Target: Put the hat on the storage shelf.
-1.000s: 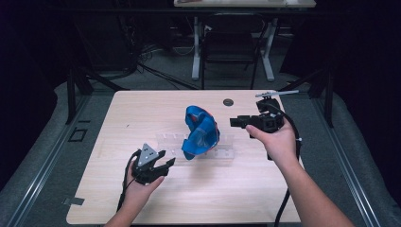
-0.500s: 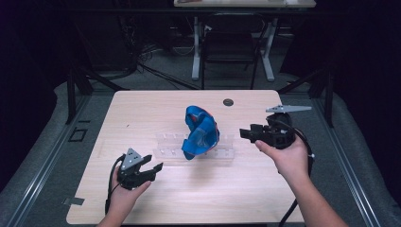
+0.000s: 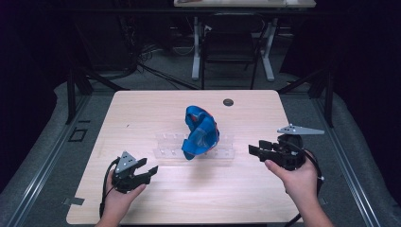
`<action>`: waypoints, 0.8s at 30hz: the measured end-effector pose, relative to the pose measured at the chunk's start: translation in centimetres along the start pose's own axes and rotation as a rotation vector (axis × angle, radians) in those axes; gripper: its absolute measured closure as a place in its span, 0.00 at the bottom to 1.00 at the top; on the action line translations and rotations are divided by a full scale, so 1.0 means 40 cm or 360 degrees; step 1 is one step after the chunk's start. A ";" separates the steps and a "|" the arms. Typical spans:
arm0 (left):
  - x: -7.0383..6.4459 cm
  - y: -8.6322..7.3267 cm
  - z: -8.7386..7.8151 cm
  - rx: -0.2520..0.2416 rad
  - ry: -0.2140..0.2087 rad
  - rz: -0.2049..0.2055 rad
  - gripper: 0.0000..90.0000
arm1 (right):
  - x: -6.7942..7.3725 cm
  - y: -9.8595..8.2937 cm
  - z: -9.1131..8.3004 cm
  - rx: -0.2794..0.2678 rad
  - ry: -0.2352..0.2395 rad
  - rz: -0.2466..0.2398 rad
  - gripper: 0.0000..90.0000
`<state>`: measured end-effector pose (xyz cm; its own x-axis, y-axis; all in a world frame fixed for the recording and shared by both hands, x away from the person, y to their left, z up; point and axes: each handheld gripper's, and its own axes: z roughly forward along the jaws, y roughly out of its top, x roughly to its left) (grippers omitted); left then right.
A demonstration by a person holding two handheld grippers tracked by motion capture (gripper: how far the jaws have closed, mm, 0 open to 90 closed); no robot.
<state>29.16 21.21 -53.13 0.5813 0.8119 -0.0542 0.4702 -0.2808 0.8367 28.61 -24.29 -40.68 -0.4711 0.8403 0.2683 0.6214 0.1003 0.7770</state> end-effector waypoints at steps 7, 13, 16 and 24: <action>0.005 -0.026 -0.014 0.0034 -0.0014 0.0010 0.49 | -0.014 -0.063 -0.007 -0.0020 -0.0047 0.0011 0.55; 0.029 -0.052 -0.024 0.0025 -0.0002 -0.0042 0.49 | -0.027 -0.132 0.008 -0.0028 -0.0106 0.0004 0.55; 0.037 -0.060 -0.024 0.0040 0.0010 -0.0059 0.49 | -0.031 -0.157 0.019 -0.0022 -0.0137 -0.0013 0.55; 0.056 -0.072 -0.018 0.0034 0.0032 -0.0096 0.49 | -0.044 -0.222 0.064 0.0030 -0.0150 -0.0020 0.56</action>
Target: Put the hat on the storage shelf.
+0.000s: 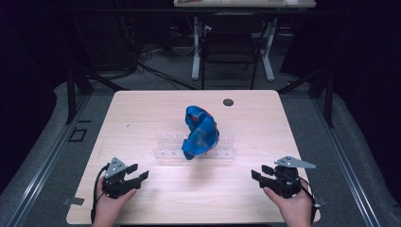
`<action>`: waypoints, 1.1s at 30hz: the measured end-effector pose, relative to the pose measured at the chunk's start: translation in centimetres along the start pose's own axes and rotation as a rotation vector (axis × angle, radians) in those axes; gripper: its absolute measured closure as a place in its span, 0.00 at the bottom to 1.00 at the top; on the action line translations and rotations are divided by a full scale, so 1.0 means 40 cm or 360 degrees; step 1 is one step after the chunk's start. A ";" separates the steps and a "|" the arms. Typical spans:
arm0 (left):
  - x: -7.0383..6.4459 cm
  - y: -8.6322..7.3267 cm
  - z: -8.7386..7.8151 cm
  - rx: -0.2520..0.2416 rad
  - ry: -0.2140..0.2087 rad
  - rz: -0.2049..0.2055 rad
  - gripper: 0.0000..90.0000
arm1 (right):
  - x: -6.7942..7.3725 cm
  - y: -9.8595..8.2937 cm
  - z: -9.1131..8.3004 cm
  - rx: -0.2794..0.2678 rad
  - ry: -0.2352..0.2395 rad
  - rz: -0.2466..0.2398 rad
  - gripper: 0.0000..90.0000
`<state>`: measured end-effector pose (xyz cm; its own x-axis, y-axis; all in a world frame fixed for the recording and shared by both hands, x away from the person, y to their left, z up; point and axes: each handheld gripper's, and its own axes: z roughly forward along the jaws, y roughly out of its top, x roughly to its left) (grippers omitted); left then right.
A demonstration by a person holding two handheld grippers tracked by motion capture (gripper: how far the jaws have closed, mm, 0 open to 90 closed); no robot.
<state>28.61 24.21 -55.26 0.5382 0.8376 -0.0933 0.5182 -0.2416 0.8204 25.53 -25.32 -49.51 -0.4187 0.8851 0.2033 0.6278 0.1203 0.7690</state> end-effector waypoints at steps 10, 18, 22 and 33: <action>0.002 -0.010 0.011 0.0028 -0.0002 0.0005 0.49 | -0.009 -0.046 0.037 0.0006 -0.0037 -0.0018 0.55; -0.009 -0.014 0.020 0.0022 -0.0014 0.0026 0.49 | -0.018 -0.085 0.073 0.0050 -0.0044 -0.0034 0.55; -0.013 -0.017 0.025 0.0027 -0.0031 0.0035 0.49 | -0.018 -0.092 0.081 0.0060 -0.0048 -0.0051 0.55; -0.056 0.001 0.040 -0.0016 -0.0101 0.0098 0.51 | -0.018 -0.109 0.094 0.0054 -0.0014 -0.0042 0.55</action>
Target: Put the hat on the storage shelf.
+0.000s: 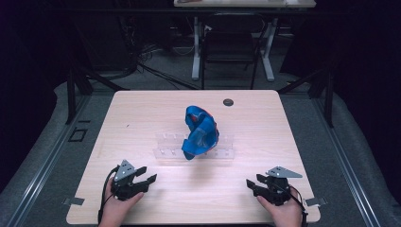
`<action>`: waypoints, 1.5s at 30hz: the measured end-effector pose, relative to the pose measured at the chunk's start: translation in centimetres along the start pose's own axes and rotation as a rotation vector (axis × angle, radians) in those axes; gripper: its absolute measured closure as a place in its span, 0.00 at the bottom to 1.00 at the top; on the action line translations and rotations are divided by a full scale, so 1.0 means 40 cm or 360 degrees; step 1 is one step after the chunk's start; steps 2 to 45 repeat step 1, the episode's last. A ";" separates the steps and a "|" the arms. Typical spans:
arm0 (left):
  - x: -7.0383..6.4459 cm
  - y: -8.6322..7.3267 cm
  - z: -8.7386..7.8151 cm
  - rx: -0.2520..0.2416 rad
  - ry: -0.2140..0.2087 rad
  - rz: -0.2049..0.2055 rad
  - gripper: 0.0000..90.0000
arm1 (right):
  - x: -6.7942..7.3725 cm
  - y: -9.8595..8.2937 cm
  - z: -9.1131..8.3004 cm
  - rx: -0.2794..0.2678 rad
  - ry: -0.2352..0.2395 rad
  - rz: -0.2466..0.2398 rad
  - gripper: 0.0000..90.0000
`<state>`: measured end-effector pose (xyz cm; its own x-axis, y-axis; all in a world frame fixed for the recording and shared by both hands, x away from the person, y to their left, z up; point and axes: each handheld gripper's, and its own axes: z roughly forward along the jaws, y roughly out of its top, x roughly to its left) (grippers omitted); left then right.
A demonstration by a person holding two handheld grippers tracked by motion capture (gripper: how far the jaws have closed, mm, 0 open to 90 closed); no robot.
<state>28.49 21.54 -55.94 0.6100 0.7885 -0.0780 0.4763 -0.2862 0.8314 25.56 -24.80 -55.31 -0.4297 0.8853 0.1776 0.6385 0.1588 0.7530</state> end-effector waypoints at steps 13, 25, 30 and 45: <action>-0.008 0.010 0.005 -0.0004 -0.0008 0.0025 0.51 | -0.001 0.000 -0.001 -0.0009 0.0001 -0.0001 0.55; -0.008 0.010 0.005 -0.0004 -0.0008 0.0025 0.51 | -0.001 0.000 -0.001 -0.0009 0.0001 -0.0001 0.55; -0.008 0.010 0.005 -0.0004 -0.0008 0.0025 0.51 | -0.001 0.000 -0.001 -0.0009 0.0001 -0.0001 0.55; -0.008 0.010 0.005 -0.0004 -0.0008 0.0025 0.51 | -0.001 0.000 -0.001 -0.0009 0.0001 -0.0001 0.55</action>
